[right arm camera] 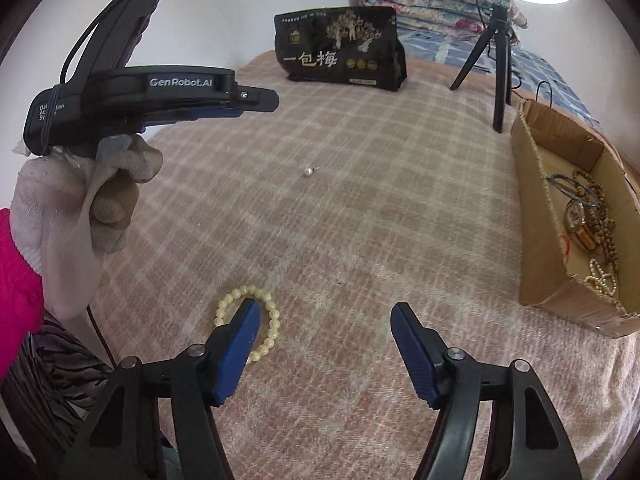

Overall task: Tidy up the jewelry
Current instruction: 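Close left tool on the second white pearl while right tool approaches the cream bead bracelet, then close right tool on the cream bead bracelet while left tool holds the pearl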

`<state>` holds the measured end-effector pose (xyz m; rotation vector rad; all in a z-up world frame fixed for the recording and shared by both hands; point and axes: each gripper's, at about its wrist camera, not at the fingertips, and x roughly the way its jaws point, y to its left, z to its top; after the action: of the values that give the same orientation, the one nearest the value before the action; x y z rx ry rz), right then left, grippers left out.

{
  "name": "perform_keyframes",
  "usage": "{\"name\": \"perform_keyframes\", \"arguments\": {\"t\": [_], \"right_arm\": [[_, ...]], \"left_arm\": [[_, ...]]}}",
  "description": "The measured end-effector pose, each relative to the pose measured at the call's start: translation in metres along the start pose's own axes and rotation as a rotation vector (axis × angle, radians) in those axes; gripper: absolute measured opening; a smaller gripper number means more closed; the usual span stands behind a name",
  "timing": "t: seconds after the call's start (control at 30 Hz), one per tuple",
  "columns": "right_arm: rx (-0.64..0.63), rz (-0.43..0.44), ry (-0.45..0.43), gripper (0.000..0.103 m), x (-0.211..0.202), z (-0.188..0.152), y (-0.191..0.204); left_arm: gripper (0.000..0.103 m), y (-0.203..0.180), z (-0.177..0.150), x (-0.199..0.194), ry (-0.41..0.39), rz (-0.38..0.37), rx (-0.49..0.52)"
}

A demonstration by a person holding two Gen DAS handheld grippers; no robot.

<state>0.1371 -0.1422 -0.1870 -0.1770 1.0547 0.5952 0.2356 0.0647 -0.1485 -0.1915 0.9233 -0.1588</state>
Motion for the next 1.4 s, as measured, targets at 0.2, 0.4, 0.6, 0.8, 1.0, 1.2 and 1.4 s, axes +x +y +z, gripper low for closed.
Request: {"name": "perform_keyframes", "arguments": {"t": [0.2,0.4,0.6,0.8,1.0,1.2,1.4], "right_arm": [[-0.019,0.018,0.04,0.062,0.02,-0.002,0.009],[-0.038,0.025,0.064,0.051,0.033,-0.002,0.014],[-0.054,0.031,0.072,0.046,0.041,0.001,0.017],[-0.076,0.024,0.077,0.042,0.043,0.001,0.022],[-0.077,0.021,0.079,0.04,0.044,0.001,0.022],[-0.079,0.022,0.081,0.039,0.045,0.001,0.023],[-0.118,0.008,0.087,0.036,0.048,-0.001,0.031]], "left_arm": [[0.032,-0.012,-0.01,0.029,0.058,0.009,0.052],[0.028,-0.022,-0.014,0.047,0.088,0.012,0.097],[0.027,-0.025,-0.02,0.058,0.11,0.016,0.122],[0.022,-0.024,-0.022,0.064,0.119,0.013,0.131],[0.022,-0.026,-0.022,0.064,0.117,0.013,0.151],[0.016,-0.026,-0.02,0.067,0.12,0.015,0.16],[0.007,-0.028,-0.021,0.07,0.125,0.012,0.179]]}}
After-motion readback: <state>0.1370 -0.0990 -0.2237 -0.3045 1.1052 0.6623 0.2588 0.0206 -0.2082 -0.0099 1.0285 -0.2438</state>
